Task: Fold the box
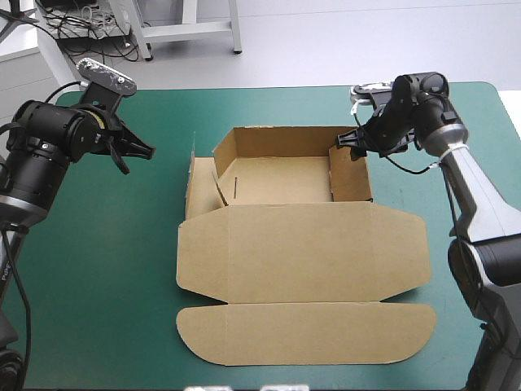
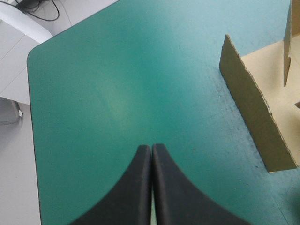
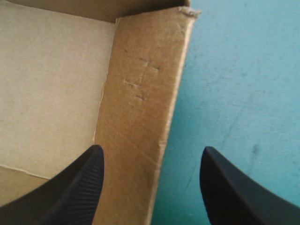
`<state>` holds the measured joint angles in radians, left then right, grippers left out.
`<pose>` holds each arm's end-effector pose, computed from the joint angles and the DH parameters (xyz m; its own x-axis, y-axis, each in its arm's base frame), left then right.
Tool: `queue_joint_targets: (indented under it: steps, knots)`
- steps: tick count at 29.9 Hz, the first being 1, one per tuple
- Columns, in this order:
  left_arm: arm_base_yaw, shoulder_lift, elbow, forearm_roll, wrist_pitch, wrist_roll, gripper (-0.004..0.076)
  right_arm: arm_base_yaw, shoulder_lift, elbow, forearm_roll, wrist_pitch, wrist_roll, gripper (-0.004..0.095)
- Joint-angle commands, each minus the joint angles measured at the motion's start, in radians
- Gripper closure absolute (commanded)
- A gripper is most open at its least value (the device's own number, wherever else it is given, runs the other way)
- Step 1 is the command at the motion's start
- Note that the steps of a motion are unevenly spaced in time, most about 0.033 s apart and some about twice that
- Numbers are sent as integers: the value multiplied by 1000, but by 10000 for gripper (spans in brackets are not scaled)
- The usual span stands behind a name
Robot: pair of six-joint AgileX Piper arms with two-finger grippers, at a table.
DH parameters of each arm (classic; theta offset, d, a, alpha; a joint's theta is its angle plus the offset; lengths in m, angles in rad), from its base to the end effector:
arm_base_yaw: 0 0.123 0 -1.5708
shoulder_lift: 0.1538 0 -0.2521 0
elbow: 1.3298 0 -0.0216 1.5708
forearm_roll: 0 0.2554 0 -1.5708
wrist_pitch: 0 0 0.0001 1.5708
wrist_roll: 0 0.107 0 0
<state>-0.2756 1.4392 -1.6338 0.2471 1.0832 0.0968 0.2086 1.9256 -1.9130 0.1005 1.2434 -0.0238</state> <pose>0.3128 -0.0644 0.3926 -0.6416 0.3973 -0.6561 0.2616 0.9174 0.2998 0.4064 0.0964 0.2858 -0.9018 -0.1821 -0.3919 -0.2349 0.9678 0.0907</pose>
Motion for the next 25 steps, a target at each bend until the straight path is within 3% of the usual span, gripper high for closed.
queue_joint_targets:
  steps: [1,6,9,12,15,20,25]
  knots:
    - [-2,-9,-24,20,-19,-11,734,-3,11,-23,31,9,2,346]
    - [-2,26,-24,20,8,-5,734,-3,79,-23,49,9,24,348]
    - [-2,51,-24,38,27,15,734,-3,103,-23,88,9,24,399]
    - [0,65,-24,60,31,26,734,-3,108,-23,89,9,24,593]
    - [18,72,-24,62,29,24,734,-3,108,-23,78,9,24,924]
    - [106,74,-24,17,28,13,734,-11,103,-23,76,9,8,928]
    - [294,74,-24,-175,25,28,734,-11,60,-27,115,9,-22,928]
